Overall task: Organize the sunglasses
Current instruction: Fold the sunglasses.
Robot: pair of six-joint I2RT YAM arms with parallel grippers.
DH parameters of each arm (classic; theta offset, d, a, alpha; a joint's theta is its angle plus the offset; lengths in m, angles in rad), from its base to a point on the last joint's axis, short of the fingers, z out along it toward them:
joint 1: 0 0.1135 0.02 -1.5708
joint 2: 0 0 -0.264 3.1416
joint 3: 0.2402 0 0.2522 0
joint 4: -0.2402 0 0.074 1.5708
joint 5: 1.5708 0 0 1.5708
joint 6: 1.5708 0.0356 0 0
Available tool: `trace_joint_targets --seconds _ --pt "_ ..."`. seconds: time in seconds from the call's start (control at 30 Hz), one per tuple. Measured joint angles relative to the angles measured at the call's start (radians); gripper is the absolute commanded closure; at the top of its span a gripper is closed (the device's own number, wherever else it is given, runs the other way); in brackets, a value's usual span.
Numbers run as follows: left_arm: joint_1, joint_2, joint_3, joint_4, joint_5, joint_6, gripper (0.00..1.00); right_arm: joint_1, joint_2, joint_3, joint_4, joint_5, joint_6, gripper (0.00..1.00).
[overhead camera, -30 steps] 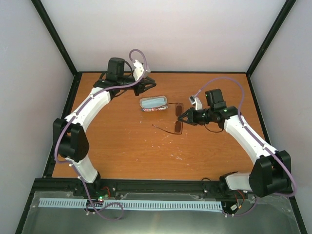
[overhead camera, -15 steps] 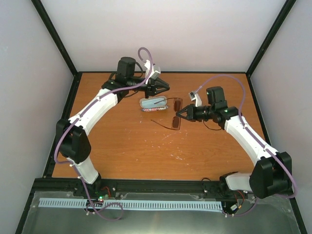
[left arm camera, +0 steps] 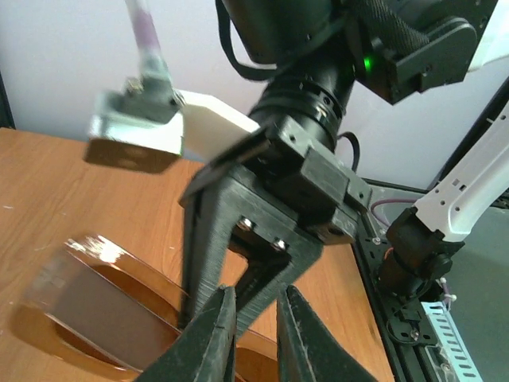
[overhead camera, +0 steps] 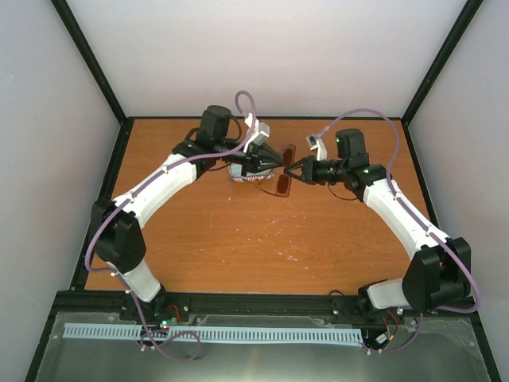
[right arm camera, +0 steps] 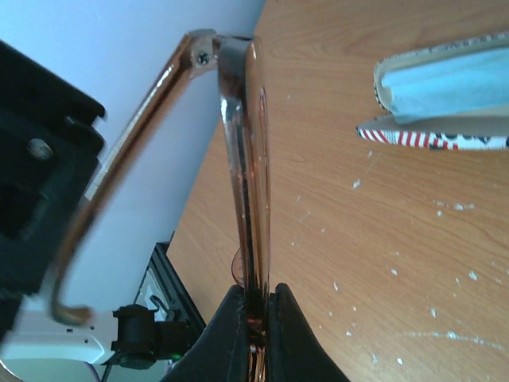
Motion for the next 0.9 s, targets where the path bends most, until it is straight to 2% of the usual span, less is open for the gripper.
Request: trace_joint_targets --seconds 0.4,0.5,0.53,0.57,0.77,0.83,0.9 --pt "-0.053 -0.02 -0.088 0.006 -0.021 0.023 0.82 -0.006 0.022 0.042 0.215 -0.106 0.125 0.97" --pt "-0.055 -0.029 -0.088 0.008 -0.036 0.032 0.72 -0.01 0.021 0.05 0.202 -0.106 0.119 0.97" --pt "-0.055 -0.033 -0.088 0.008 -0.045 0.035 0.61 -0.011 0.02 0.054 0.186 -0.095 0.11 0.97" --pt "-0.055 -0.039 -0.087 0.008 -0.061 0.038 0.57 -0.011 0.018 0.057 0.171 -0.081 0.1 0.97" --pt "-0.03 -0.074 -0.076 0.039 -0.228 0.05 0.46 -0.015 0.01 0.046 0.1 -0.017 0.06 0.97" --pt "-0.005 -0.076 -0.058 0.065 -0.291 0.053 0.5 -0.016 0.008 0.043 0.08 -0.001 0.046 0.97" --pt "0.031 -0.076 -0.04 0.084 -0.336 0.056 0.65 -0.015 0.003 0.043 0.046 0.034 0.031 0.97"
